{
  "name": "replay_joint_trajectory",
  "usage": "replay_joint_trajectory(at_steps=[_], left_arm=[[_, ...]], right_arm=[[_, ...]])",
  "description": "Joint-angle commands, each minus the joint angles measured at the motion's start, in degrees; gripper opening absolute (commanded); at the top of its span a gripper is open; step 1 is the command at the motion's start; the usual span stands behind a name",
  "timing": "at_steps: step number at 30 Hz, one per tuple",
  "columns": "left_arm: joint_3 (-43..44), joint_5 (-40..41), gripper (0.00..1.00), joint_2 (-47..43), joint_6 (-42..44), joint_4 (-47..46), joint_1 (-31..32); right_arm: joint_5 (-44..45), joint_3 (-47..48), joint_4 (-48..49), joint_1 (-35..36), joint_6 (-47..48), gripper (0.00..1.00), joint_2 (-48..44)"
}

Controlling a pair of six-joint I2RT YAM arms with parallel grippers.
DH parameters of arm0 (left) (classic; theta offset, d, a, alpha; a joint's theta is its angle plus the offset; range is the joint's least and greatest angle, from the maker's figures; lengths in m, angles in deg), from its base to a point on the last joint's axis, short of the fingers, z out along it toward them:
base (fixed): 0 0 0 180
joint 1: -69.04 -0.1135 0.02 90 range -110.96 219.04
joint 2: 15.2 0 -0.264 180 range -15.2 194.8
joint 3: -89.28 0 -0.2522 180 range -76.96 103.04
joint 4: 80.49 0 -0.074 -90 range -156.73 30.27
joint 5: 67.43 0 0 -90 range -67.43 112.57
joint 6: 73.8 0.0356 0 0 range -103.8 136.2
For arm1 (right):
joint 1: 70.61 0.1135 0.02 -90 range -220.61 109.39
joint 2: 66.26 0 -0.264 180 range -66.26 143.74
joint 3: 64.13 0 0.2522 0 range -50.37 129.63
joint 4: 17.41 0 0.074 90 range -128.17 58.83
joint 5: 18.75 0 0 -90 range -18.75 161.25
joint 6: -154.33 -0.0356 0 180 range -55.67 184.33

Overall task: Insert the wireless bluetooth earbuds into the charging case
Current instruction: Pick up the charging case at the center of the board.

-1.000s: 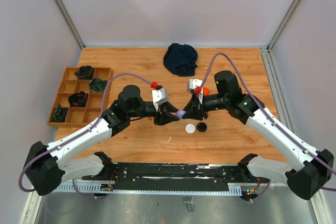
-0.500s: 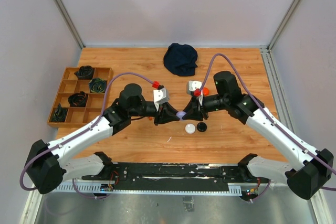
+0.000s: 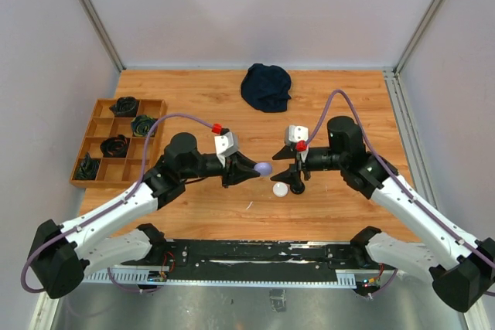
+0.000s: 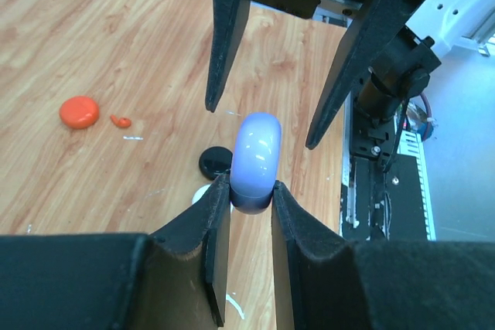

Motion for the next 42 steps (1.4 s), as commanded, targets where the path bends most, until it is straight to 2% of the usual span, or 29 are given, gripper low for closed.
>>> replay_joint_trajectory(at_steps=[1, 9, 17, 37, 42], left_arm=[[-3.73, 2.29, 0.00, -4.53, -3.37, -8.30, -0.25], [-8.19, 1.46, 0.00, -7.91, -5.60, -17.01, -0.25], [-9.02, 0.15, 0.00, -7.42, -5.78, -20.33, -0.25], [-9.93, -1.32, 0.00, -7.75, -7.07, -24.84, -0.25], [-10.33, -1.26, 0.00, -7.53, -7.66, -26.33, -0.22]], right_arm=[[1.44, -6.47, 13.64, 0.27, -5.77, 0.58, -4.08], [-2.45, -18.12, 39.70, 0.27, -16.39, 0.54, -7.07], [-4.86, -21.15, 50.77, 0.28, -21.56, 0.47, -5.23], [-9.13, -21.71, 62.53, 1.00, -29.01, 0.39, -0.19], [-9.33, -21.63, 64.84, 1.07, -30.61, 0.34, 1.11]])
